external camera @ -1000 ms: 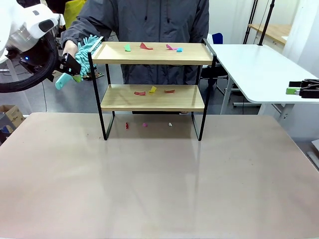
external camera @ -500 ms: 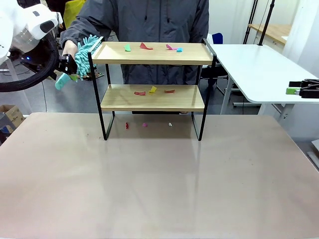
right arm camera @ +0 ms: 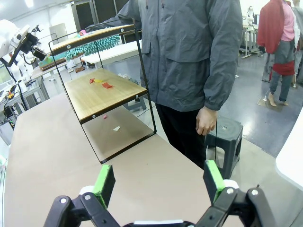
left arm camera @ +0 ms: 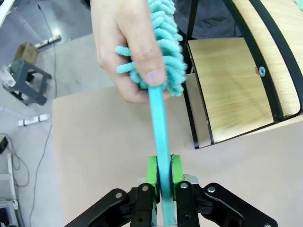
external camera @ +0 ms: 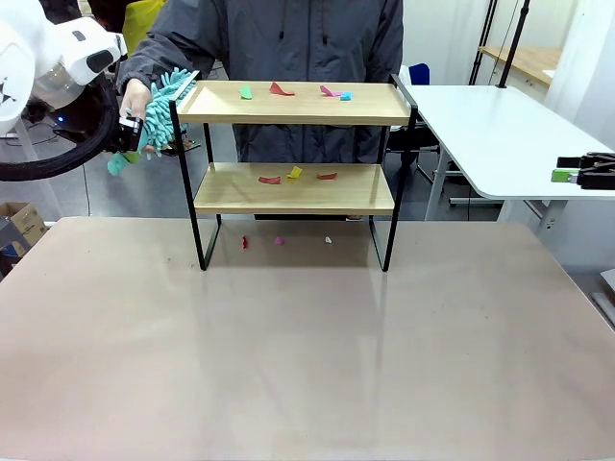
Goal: Clean the shelf.
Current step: Pick up the Duster handed by the human.
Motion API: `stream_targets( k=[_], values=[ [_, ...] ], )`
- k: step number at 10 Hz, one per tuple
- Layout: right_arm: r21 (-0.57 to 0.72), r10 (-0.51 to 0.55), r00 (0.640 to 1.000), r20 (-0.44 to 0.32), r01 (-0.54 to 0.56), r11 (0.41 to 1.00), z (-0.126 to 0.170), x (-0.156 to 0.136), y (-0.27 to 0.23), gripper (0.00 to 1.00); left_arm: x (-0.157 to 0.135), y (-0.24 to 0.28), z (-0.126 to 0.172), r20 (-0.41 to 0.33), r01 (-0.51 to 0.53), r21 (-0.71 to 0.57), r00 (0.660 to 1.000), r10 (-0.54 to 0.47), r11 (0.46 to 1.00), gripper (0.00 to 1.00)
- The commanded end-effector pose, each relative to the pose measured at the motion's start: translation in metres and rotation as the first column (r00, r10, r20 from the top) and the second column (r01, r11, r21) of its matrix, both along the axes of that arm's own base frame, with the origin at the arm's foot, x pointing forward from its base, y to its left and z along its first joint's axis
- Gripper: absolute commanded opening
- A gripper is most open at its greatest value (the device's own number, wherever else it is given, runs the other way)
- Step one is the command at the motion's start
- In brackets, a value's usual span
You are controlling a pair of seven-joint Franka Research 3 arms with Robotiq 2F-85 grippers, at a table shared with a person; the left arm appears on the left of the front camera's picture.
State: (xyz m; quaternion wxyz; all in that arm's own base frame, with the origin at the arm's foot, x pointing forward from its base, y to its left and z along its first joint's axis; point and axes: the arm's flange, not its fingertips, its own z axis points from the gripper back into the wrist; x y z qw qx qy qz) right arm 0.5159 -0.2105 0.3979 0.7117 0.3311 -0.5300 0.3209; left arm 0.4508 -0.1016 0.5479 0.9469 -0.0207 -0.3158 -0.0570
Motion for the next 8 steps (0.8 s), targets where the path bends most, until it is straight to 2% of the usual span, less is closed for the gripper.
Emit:
stream_targets(
  k=[1, 3, 4, 5, 8],
  values=[
    [-0.001, 0.001, 1.0, 0.004, -0.001, 1.0, 0.0021, 0.0007, 0.0013, 1.0, -0.001, -0.0054, 0.0006, 0.006, -0.051, 0.01, 0.999, 0.051, 0.999, 0.0],
    [-0.001, 0.001, 1.0, 0.004, -0.001, 1.0, 0.0021, 0.0007, 0.0013, 1.0, -0.0012, -0.0046, 0.0027, -0.021, -0.103, 0.008, 0.994, 0.103, 0.995, 0.0],
    [-0.001, 0.001, 1.0, 0.004, -0.001, 1.0, 0.0021, 0.0007, 0.0013, 1.0, 0.0016, -0.0035, 0.0031, -0.065, -0.167, 0.016, 0.984, 0.168, 0.986, 0.0],
    [-0.001, 0.001, 1.0, 0.004, -0.001, 1.0, 0.0021, 0.0007, 0.0013, 1.0, 0.0004, 0.0016, -0.0001, -0.009, -0.038, -0.015, 0.999, 0.038, 0.999, 0.0],
    [-0.001, 0.001, 1.0, 0.004, -0.001, 1.0, 0.0021, 0.0007, 0.0013, 1.0, 0.0004, 0.0016, -0.0001, -0.009, -0.038, -0.015, 0.999, 0.038, 0.999, 0.0]
  ],
)
